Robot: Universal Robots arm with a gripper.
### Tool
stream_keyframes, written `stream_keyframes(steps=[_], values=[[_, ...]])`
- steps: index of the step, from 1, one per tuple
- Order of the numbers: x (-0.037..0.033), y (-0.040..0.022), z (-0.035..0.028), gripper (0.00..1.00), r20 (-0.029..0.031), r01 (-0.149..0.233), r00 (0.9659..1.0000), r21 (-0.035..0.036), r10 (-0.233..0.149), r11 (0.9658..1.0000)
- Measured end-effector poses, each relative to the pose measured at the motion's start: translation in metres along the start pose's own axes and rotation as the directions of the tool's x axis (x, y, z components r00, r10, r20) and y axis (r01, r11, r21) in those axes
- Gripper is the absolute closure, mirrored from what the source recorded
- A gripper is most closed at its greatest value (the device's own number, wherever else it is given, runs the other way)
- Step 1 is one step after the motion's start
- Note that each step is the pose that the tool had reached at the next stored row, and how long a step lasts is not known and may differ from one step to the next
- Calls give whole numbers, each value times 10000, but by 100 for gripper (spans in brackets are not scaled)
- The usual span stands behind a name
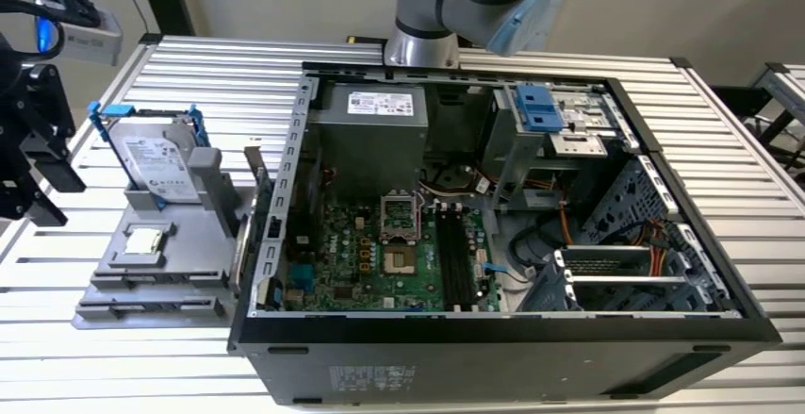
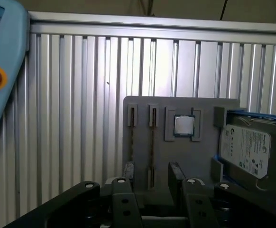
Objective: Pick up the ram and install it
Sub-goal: 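Pick up the ram and move it above insertion slot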
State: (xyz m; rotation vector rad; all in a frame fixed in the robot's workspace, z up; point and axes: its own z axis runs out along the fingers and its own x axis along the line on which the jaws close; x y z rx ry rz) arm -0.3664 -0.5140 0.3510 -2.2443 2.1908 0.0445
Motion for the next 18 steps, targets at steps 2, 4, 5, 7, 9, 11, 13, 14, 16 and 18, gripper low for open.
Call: stream_keyframes(steps=[2, 4, 5, 7, 9, 11, 13, 14, 16, 18], values=[[1, -1, 4, 0, -5, 1, 10000, 13, -1, 10000], [1, -2, 5, 0, -5, 2, 10000, 18, -2, 10000], [1, -2, 5, 0, -4, 2, 10000, 21, -2, 10000], [1, -1, 14, 0, -3, 0, 10000, 31, 0, 10000], [2, -2, 36, 0, -5, 1, 10000, 47, -1, 10000], [3, -2, 67, 0, -4, 2, 10000, 50, -2, 10000], [4, -3, 99, 0, -4, 0, 10000, 51, 0, 10000], [6, -4, 116, 0, -4, 0, 10000, 51, 0, 10000], [12, -7, 148, 0, -5, 2, 10000, 50, -2, 10000], [19, -10, 176, 0, -5, 2, 10000, 50, -2, 10000]])
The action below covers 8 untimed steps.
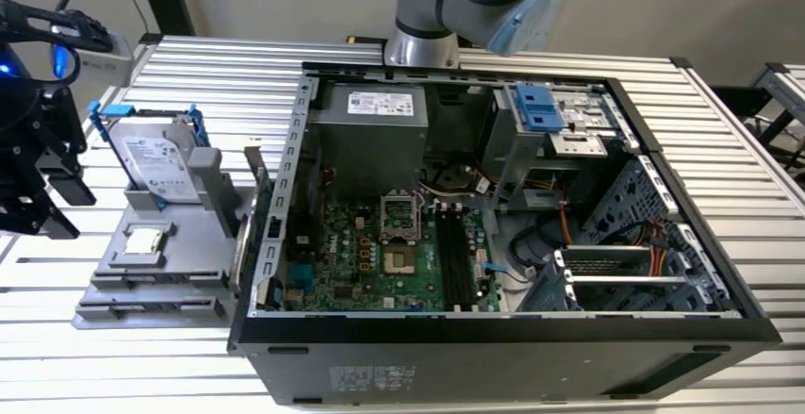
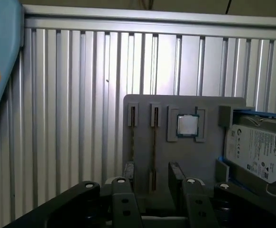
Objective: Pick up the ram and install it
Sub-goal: 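Pick up the ram and move it above insertion slot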
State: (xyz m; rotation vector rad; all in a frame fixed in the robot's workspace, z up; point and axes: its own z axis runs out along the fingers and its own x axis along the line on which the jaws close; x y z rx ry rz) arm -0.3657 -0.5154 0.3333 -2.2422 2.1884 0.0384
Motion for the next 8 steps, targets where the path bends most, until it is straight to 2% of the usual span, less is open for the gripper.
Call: stream_keyframes(steps=[4, 8], values=[[32, -4, 52, 0, -1, 1, 10000, -2, -1, 10000], [104, -4, 100, 0, 0, 3, 10000, -1, -3, 10000]])
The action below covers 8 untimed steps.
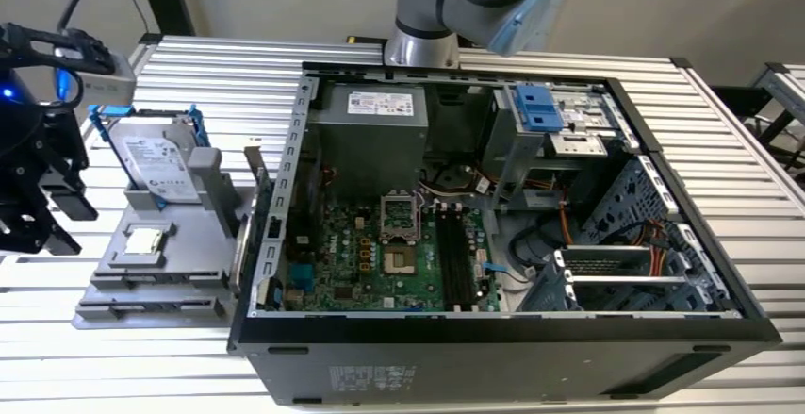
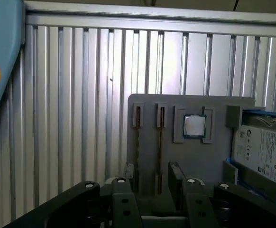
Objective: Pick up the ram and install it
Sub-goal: 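Pick up the ram and move it above insertion slot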
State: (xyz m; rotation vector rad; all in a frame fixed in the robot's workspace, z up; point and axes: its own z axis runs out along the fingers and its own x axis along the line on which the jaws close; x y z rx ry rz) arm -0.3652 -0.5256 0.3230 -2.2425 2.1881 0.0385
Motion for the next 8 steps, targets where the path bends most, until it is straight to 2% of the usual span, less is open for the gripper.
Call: stream_keyframes(steps=[8], values=[[15, -12, 139, 0, 0, 11, 10000, -1, -11, 10000]])
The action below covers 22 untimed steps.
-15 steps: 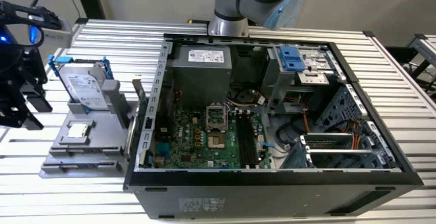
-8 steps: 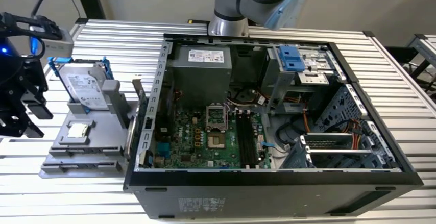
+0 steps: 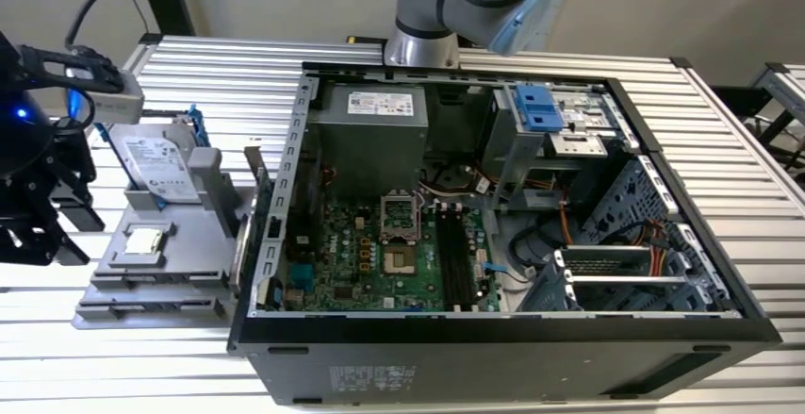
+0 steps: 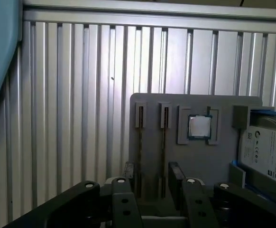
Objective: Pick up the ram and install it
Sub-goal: 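Pick up the ram and move it above insertion slot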
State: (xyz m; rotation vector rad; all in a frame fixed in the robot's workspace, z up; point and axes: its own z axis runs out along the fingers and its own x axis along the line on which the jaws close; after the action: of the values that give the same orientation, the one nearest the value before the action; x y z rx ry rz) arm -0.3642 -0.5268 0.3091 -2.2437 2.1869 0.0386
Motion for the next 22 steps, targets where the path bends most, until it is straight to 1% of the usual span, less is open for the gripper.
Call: stream_keyframes(steps=[22], values=[[9, -30, 365, 0, 1, 4, 10000, 1, -4, 10000]])
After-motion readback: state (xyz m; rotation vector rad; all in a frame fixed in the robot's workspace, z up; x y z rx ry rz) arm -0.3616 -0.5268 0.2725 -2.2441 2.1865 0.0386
